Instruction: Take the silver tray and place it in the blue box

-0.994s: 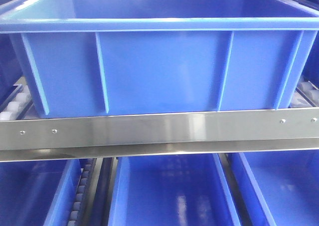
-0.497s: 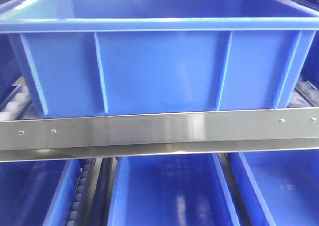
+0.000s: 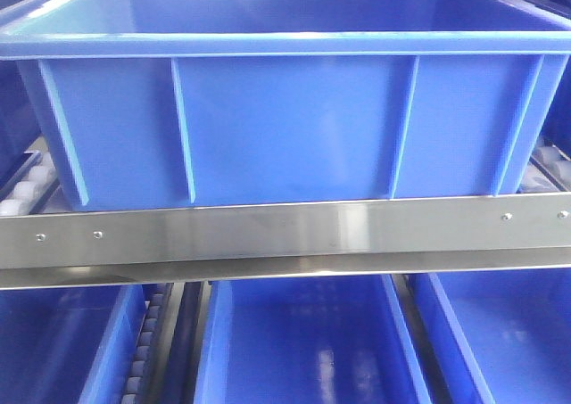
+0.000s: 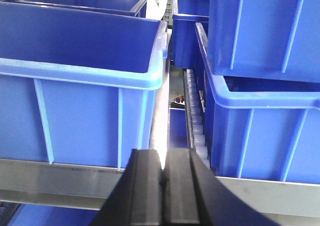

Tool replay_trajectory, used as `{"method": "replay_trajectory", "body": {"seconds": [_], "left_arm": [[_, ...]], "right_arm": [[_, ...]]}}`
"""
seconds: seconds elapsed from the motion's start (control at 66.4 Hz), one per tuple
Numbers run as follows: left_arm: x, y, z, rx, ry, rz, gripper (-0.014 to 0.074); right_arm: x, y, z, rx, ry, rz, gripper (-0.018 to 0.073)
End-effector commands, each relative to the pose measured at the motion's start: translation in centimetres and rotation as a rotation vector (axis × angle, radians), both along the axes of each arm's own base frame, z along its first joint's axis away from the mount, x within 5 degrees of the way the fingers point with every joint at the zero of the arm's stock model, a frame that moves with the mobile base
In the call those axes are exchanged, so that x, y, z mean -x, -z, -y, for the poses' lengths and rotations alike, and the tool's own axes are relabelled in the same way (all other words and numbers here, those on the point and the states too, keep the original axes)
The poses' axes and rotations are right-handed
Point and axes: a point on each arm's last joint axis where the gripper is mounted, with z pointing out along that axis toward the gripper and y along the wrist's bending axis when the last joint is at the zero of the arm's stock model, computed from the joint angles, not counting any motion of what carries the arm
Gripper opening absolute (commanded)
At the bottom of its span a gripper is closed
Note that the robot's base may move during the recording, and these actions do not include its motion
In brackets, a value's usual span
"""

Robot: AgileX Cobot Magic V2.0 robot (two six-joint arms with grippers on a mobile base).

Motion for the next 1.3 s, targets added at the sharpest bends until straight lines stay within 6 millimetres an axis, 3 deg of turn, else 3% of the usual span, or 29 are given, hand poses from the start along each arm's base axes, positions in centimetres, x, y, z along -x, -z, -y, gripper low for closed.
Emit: {"method": "replay_trajectory", "body": {"seconds": [0.0,0.527,0.648,0.738,0.949,1.16,1.281], "left_arm": [[0.1,-1.6,0.0,0.043,0.002,0.09,-0.0006],[0.1,-1.5,0.0,0.043,0.002,0.089,-0.0006],[-0.2,-1.0,-0.3,-0.102,-0.066,0.23,-0.0006],[-0.2,0.3,-0.9,-0.147,-0.169,0.291,-0.0006],[0.5,4.8,-2.6,-0.126,-0.403,0.24,-0.0006],[0.4,9.9,-2.7,-0.066,-0.421,0.154,-0.0006],[0.3,10.5,-2.7,-0.089,-0.414,0.09,-0.0006]], "right_arm": [[0.4,-1.6,0.0,0.01,0.003,0.14,0.005],[0.4,-1.6,0.0,0.01,0.003,0.14,0.005],[0.4,-1.6,0.0,0.01,0.003,0.14,0.005],[0.4,-1.6,0.0,0.01,0.003,0.14,0.005],[0.4,-1.6,0.0,0.01,0.003,0.14,0.005],[0.4,-1.6,0.0,0.01,0.003,0.14,0.005],[0.4,-1.6,0.0,0.01,0.003,0.14,0.005]]}}
